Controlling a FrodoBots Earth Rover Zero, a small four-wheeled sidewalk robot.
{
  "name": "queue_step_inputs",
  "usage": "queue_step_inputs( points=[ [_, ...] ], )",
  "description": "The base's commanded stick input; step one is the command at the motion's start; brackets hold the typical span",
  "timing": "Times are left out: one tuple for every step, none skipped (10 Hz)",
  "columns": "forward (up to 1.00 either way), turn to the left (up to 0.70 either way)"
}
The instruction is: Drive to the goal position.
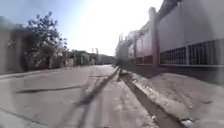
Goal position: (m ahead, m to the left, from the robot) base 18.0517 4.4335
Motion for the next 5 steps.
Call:
queue_step_inputs(
  points=[
    [1.0, 0.26],
    [1.0, 0.14],
    [1.0, 0.02],
    [1.0, 0.0],
    [1.0, 0.0]
  ],
)
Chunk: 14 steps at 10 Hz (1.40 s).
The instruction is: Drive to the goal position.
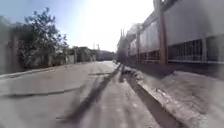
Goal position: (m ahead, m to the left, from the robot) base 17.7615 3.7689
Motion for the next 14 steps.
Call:
queue_step_inputs(
  points=[
    [1.0, 0.0],
    [1.0, 0.0],
    [1.0, 0.0],
    [1.0, 0.0],
    [1.0, 0.0],
    [1.0, 0.0],
    [1.0, 0.0],
    [1.0, 0.0],
    [1.0, 0.0],
    [1.0, 0.0],
    [1.0, 0.0],
    [1.0, 0.0],
    [1.0, 0.0],
    [1.0, 0.0]
  ],
)
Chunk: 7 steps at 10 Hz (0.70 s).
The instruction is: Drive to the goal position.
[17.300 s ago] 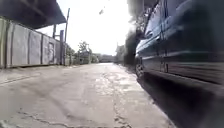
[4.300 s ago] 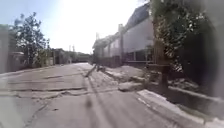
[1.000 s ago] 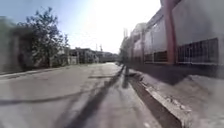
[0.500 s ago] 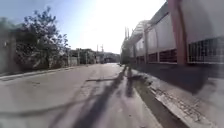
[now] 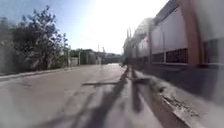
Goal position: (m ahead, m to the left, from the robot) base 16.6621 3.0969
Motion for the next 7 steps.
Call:
queue_step_inputs(
  points=[
    [1.0, 0.0],
    [1.0, 0.0],
    [1.0, 0.0],
    [1.0, 0.0],
    [1.0, 0.0],
    [1.0, 0.0],
    [1.0, -0.01]
  ],
)
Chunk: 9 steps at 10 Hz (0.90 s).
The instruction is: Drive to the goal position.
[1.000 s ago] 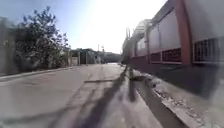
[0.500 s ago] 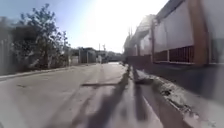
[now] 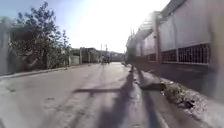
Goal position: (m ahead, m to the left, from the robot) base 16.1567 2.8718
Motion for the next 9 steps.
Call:
queue_step_inputs(
  points=[
    [1.0, -0.06],
    [1.0, -0.4],
    [1.0, -0.4],
    [1.0, -0.33],
    [1.0, -0.05],
    [1.0, 0.0],
    [1.0, 0.0],
    [1.0, 0.0],
    [1.0, 0.0]
  ],
)
